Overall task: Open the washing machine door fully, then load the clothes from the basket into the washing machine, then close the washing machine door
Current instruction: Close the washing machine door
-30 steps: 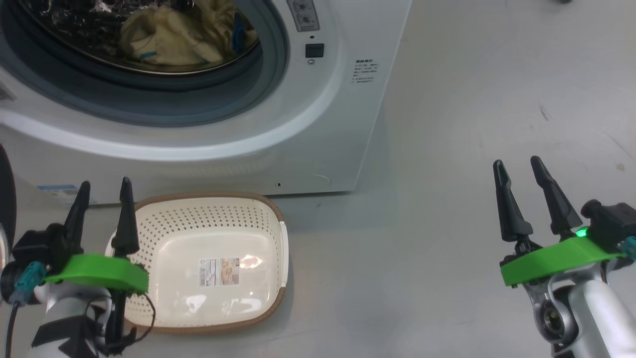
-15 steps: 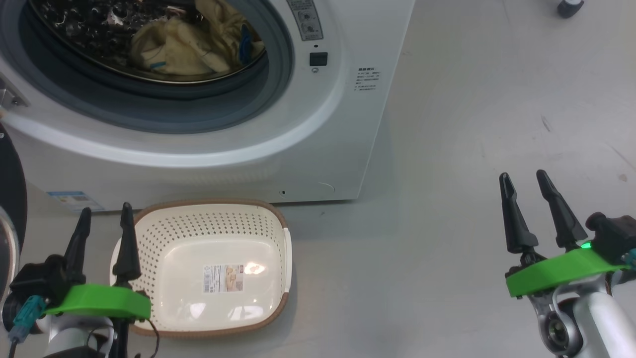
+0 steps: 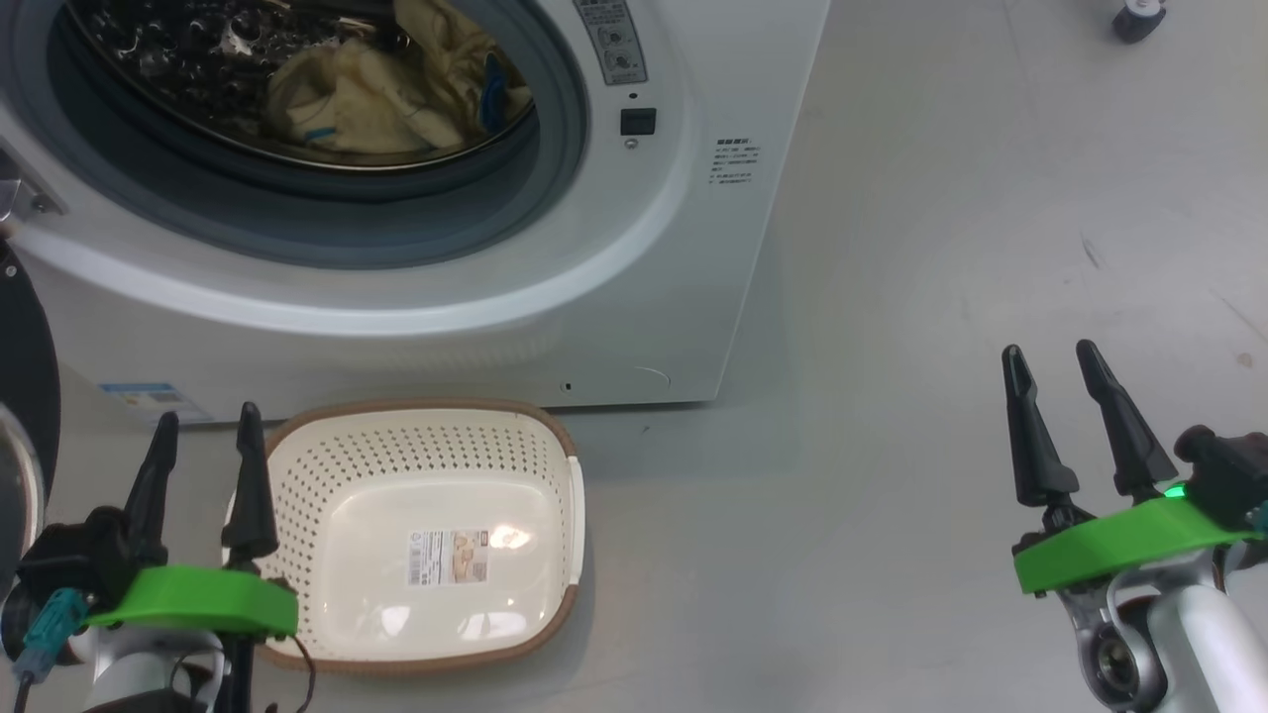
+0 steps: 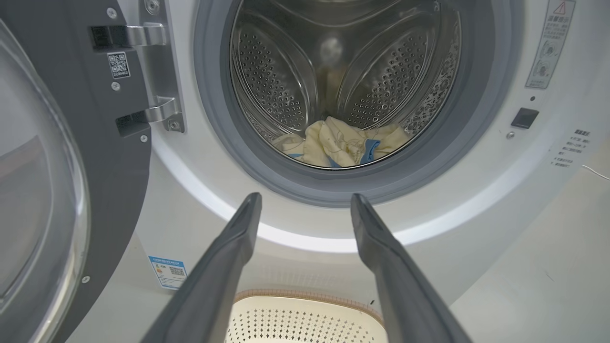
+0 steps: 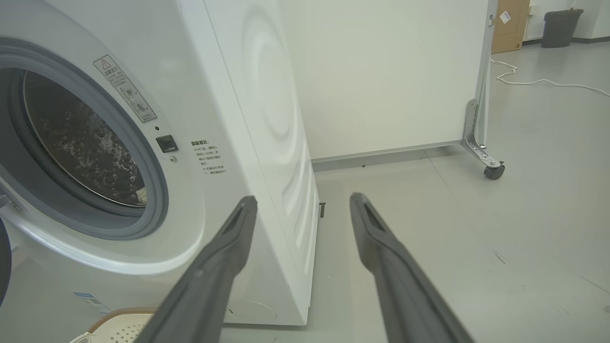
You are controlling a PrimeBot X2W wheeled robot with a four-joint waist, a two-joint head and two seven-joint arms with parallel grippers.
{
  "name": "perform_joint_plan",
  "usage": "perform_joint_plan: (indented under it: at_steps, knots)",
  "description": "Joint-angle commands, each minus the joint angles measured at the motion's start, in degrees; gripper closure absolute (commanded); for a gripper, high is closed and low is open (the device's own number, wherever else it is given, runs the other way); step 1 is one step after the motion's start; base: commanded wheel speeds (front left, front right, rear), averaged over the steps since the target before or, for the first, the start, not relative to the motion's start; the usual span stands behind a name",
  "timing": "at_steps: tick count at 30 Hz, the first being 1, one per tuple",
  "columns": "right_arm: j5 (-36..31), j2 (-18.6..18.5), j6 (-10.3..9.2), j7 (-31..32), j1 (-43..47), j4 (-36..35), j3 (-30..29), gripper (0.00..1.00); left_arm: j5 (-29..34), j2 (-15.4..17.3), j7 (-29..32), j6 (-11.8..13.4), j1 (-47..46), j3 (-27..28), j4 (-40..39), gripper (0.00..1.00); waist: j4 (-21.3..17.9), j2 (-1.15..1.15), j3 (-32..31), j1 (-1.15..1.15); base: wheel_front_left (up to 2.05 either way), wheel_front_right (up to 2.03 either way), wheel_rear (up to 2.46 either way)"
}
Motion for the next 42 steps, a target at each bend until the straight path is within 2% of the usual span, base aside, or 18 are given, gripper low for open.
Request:
perform_joint_plan:
  at_steps: [1,9,23,31,37,42]
  knots:
    - [-0.14,-1.13,0.09,-0.37,-0.28,-1.97,0.58,0.00,0.50,1.72,-0.39,0.04,-0.80,2.38,-1.78,0.00,0.06,0.00,0.06,0.00,0.00,0.00,0.00]
    - [-0.16,-1.18,0.09,-0.37,-0.30,-2.11,0.74,0.00,1.61,1.40,-0.39,0.04,-0.72,3.28,-1.78,0.00,0.22,0.00,0.21,0.00,-0.40,0.40,0.00]
    - [-0.13,-1.41,0.09,-0.37,0.00,-2.09,0.91,0.00,1.30,1.35,-0.39,0.03,0.19,3.10,-3.61,0.00,0.11,0.00,-0.05,0.00,-1.47,1.47,0.00]
    - [-0.27,-1.40,0.09,-0.37,0.05,-2.22,0.87,0.00,1.25,1.26,-0.39,0.03,0.23,2.49,-4.21,0.00,0.50,0.00,0.02,0.00,-0.53,0.53,0.00]
    - [-0.52,-1.56,0.09,-0.37,-0.02,-2.40,0.88,0.00,0.79,1.12,-0.39,0.03,0.15,2.08,-4.05,0.00,1.78,0.00,-0.07,0.00,0.00,0.00,0.00]
    - [-0.82,-1.97,0.09,-0.37,0.18,-2.88,1.40,0.00,0.03,0.32,-0.39,0.03,0.34,2.22,-3.68,0.00,4.37,0.00,-0.42,0.00,0.00,0.00,0.00]
